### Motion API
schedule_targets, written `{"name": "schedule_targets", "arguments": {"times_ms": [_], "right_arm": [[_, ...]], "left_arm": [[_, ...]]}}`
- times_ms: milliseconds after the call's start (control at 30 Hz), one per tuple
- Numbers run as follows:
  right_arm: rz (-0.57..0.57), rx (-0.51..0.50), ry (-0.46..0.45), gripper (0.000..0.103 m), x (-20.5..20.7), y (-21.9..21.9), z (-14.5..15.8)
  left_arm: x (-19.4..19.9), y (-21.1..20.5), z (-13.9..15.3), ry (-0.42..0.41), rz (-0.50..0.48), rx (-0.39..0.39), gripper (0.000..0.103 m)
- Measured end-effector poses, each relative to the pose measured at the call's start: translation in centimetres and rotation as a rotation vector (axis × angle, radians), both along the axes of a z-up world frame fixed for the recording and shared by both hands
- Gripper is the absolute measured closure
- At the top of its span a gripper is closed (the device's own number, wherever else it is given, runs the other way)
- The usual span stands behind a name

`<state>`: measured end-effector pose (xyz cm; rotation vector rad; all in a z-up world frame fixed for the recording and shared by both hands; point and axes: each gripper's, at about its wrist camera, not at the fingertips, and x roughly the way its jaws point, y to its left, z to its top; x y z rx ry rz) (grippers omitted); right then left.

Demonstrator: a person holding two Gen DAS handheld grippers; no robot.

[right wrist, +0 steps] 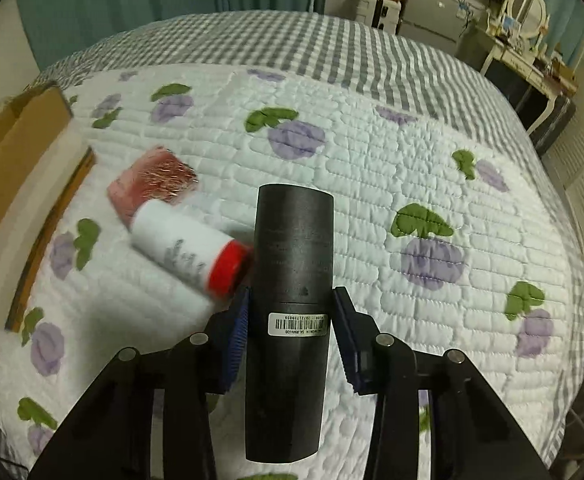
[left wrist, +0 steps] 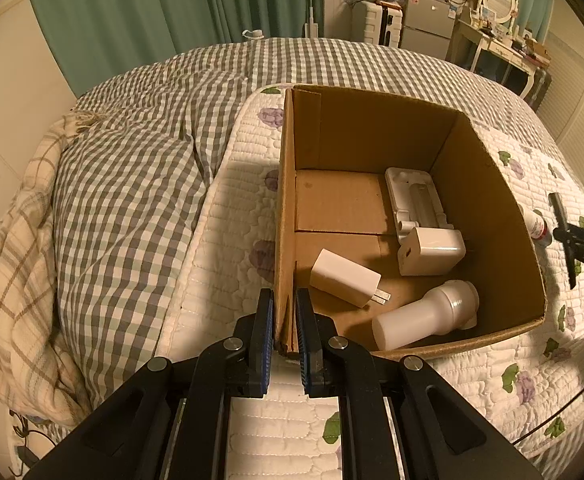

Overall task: Organize rigid objects
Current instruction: 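Carry the black cylinder into the box and release it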

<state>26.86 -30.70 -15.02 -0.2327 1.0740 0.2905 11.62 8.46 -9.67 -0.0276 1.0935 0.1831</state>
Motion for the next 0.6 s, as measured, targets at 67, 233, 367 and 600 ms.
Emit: {"name": "schedule_targets", "arguments": {"times_ms": [67,233,367,600], "right_arm": [[0.013,0.008,-0.021,0.063,-0.7,0.3,1.3],[0.064,0.004,-0.09,0.063,-2.6,2.7,6.2],[0.118,0.014,-0.151,0.063,-3.9,5.7,10.3],[0.283,0.09,-0.244,0.063,-6.5,13.4,16.1]], "left_arm": [[0.0,0.0,-0.1,-0.001,-0.001,0.001,0.092],[0.1,0.0,-0.1,-0.003,-0.003,-0.004,0.092],[0.2,-0.1,0.0,-0.006,-0.006,-0.006,0.092],[0.3,-0.2,0.0,-0.006,-0.005,-0.005,0.092]]}}
